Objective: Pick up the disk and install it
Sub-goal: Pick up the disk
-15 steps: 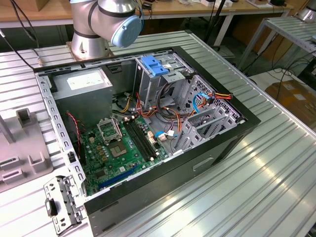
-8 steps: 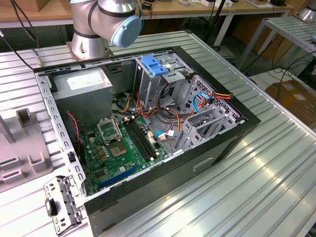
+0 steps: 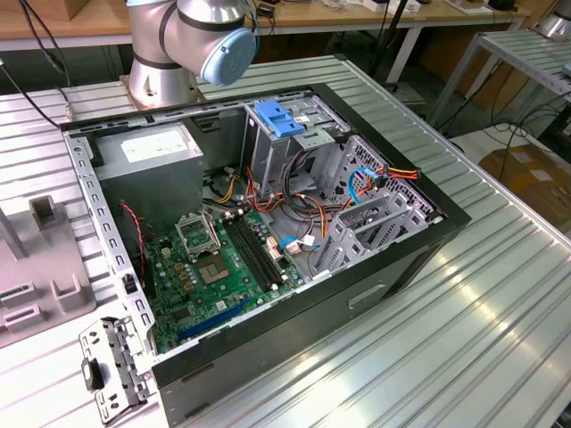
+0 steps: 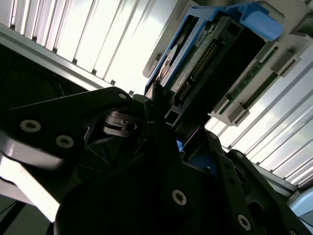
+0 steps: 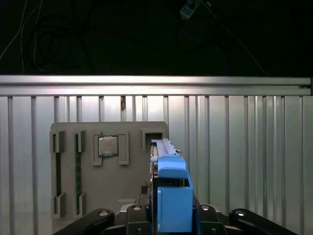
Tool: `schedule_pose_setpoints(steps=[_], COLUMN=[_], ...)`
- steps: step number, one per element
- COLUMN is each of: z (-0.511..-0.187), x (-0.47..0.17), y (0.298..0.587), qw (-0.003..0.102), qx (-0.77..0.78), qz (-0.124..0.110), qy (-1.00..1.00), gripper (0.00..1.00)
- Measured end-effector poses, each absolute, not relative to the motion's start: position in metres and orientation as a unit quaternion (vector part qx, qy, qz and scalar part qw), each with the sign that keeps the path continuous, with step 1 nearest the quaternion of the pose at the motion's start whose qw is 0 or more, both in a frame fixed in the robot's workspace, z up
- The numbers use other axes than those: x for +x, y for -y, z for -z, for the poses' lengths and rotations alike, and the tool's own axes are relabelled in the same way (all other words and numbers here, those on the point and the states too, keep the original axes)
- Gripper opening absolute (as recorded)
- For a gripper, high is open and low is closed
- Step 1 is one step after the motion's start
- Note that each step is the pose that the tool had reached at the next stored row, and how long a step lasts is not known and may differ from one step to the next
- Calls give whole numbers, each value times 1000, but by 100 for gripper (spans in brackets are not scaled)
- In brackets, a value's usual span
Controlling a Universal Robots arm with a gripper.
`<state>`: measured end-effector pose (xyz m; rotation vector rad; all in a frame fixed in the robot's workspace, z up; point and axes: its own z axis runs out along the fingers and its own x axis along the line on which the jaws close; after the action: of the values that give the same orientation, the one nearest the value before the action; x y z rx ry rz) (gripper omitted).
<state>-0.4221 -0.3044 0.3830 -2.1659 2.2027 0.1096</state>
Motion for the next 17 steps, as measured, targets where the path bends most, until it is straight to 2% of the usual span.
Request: schedule_pose_setpoints(steps=[17], z=[-390], x=[-422], y=[304], qw=[26], qx=[-700], qz=[-36], qy=[-712], gripper=[37])
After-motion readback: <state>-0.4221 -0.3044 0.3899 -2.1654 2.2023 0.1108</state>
